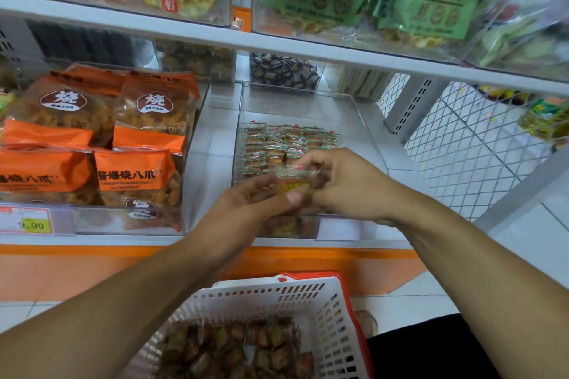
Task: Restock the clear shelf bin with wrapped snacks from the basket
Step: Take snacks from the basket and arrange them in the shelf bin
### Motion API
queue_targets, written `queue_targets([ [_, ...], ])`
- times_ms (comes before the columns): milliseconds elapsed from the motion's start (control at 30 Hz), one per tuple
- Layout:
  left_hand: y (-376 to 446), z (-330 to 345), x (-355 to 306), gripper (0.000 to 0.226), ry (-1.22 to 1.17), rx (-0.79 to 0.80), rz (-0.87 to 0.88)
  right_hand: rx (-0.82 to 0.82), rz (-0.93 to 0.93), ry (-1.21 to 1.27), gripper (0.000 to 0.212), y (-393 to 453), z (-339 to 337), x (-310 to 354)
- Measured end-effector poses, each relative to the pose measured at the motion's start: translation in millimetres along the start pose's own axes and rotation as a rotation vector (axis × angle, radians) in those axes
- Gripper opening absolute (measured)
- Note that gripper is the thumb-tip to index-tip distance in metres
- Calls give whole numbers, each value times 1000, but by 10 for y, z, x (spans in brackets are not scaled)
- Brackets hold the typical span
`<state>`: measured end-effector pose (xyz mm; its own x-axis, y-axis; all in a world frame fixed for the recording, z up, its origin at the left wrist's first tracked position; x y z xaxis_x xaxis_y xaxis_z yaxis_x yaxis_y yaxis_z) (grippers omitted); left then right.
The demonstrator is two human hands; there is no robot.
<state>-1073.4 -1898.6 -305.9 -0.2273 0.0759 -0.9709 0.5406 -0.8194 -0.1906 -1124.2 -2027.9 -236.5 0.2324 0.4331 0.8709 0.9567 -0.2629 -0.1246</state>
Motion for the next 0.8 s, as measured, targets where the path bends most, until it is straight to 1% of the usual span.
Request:
queue_targets([
  [33,14,26,-21,73,-5,-3,-1,-17,19,-11,32,24,-109,1],
  [67,21,38,-61,72,64,-24,22,-50,50,-56,33,58,-249,-15],
  [100,26,39,-103,68,213,-57,63,-96,100,-144,35,94,-411,-53],
  [167,8,33,-181,51,570,-148,160,-187,245,-446,45,151,-743,-167],
  [200,-10,54,-219,42,712,-176,217,-208,303,-592,44,176,-844,-214],
  [267,-38,142,-255,39,934,-176,342,-203,342,-790,32,253,-861,-272],
  [333,-42,228,-240,44,1109,-143,422,-171,350,-901,21,348,-751,-325],
  [400,-19,261,-191,49,1197,-109,414,-112,393,-993,13,419,-628,-395],
  [500,27,263,-98,54,1277,-74,355,32,560,-1003,14,479,-519,-603],
  [567,44,271,-43,55,1301,-38,333,149,653,-979,19,492,-455,-736],
  [633,54,276,-8,56,1323,-12,325,202,677,-985,27,529,-435,-794],
  [733,63,271,13,58,1347,-2,324,164,681,-978,34,561,-475,-799],
  [767,62,268,13,58,1344,-1,324,112,675,-957,35,569,-496,-789],
  [800,62,267,12,58,1339,1,323,48,653,-938,30,576,-521,-768],
])
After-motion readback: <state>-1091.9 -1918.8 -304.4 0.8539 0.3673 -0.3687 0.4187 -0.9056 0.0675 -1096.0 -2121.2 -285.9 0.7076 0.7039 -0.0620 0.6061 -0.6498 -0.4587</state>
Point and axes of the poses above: each hand's wrist, its own y-axis towards the middle knuckle, its own z-axis out of the palm, x = y × z, the point moved 8 cm from there along y, towards the middle knuckle, and after that the axes turned 10 degrees about y, right-handed, at the moved point
